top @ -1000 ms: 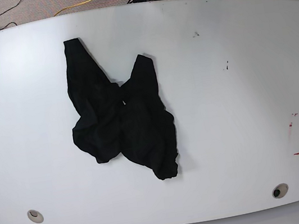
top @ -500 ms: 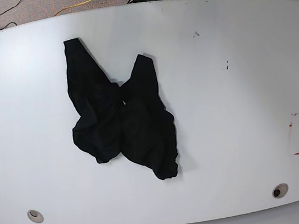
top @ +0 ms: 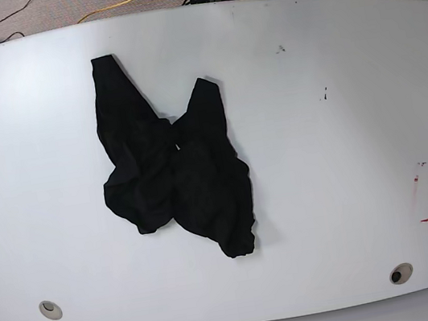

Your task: Layout the t-shirt on the table in an organized manner, then fold the t-shirt properly

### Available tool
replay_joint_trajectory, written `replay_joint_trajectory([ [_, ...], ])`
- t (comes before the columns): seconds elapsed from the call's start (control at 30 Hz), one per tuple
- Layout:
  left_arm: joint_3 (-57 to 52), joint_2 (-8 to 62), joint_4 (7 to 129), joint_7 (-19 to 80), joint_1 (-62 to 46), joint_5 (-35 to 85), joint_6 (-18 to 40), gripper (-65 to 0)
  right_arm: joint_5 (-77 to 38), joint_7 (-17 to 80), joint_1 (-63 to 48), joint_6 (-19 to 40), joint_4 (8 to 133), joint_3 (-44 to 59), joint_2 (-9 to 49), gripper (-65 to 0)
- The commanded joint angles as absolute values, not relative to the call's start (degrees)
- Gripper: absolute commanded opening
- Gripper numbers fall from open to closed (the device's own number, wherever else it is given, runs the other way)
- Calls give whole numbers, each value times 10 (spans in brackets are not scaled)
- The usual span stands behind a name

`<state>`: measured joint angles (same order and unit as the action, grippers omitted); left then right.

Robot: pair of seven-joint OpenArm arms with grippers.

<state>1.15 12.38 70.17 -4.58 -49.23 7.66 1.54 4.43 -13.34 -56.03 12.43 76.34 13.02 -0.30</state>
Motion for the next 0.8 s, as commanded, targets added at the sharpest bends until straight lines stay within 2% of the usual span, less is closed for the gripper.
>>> replay_joint_trajectory([
  [0.0, 0, 127, 738, -55, -529, 78, 17, -382, 2, -138, -602, 128, 818, 131, -1, -523],
  [0.33, -38, 124, 850, -56, -611, 79, 17, -369, -50, -97, -700, 129, 975, 131, 1, -520],
  [0.6, -70, 117, 945, -56, -651, 86, 17, -224, -49, -97, -745, 127, 1071, 131, 0, -518],
  [0.77, -89, 113, 1005, -55, -663, 102, 17, -172, -49, -97, -747, 124, 1116, 136, 0, -518],
])
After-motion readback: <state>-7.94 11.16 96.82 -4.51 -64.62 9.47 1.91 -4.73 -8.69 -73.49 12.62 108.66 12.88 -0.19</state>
